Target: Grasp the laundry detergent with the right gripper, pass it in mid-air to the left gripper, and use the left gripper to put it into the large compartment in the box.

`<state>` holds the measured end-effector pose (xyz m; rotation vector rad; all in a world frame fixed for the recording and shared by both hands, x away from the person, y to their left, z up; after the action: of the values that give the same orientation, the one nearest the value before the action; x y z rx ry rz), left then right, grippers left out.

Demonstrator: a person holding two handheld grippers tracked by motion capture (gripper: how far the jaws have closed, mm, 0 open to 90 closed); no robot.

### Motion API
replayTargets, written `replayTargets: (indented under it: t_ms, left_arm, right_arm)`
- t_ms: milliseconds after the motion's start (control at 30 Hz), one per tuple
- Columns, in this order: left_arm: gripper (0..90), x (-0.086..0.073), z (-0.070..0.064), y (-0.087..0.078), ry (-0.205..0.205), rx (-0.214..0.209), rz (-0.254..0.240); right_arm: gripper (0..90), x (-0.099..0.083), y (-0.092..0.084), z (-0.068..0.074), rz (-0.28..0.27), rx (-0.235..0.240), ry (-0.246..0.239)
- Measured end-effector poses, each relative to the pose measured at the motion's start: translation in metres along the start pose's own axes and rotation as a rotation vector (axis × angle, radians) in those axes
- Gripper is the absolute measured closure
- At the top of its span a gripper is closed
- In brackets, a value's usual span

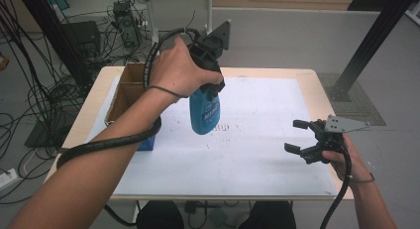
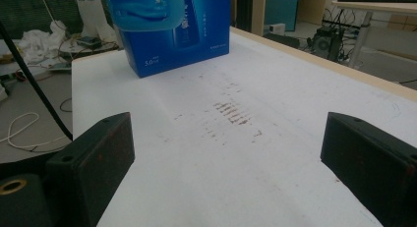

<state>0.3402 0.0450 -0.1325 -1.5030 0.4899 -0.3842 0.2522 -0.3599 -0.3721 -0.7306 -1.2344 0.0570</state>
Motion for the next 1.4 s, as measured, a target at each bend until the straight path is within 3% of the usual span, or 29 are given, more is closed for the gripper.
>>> replayTargets:
  t_ms: [500,700,767,1067,1267,1333,1400]
  left_arm:
    - [37.7,0.002,0.033,-0.031,-0.104,0.012,-0.024]
    - [37.7,0.004,0.047,-0.046,-0.176,0.02,-0.054]
    - [37.7,0.004,0.05,-0.047,-0.181,0.018,-0.051]
    - [37.6,0.005,0.081,-0.062,-0.288,-0.014,-0.07]
    - [37.7,0.001,0.101,-0.071,-0.368,0.018,-0.064]
    - [37.7,0.0,0.105,-0.072,-0.373,0.033,-0.066]
    - [37.7,-0.003,0.115,-0.074,-0.415,0.04,-0.058]
  right_arm:
    - [5.5,0.001,0.001,0.001,-0.008,0.001,0.002]
    - [5.5,0.002,0.003,0.001,-0.009,0.001,0.002]
    - [5.5,0.002,0.003,0.001,-0.013,0.003,0.004]
    - [5.5,0.003,0.001,-0.001,-0.015,-0.003,0.001]
    - [5.8,0.002,0.0,-0.002,-0.017,-0.003,0.003]
    - [5.8,0.002,0.0,-0.002,-0.016,-0.005,0.003]
    - [5.7,0.002,0.0,-0.002,-0.021,-0.004,0.006]
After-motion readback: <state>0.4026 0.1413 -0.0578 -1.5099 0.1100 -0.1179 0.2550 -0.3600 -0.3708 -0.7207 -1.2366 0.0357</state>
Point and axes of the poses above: each handheld gripper's, and its own axes: y roughly forward along the jaws, x roughly out of its top, z roughly to its left, the point moved 9 cm from there along y, roughly forward along the jaws, and after that the axes turned 13 degrees about z, right-handed, at the moved point
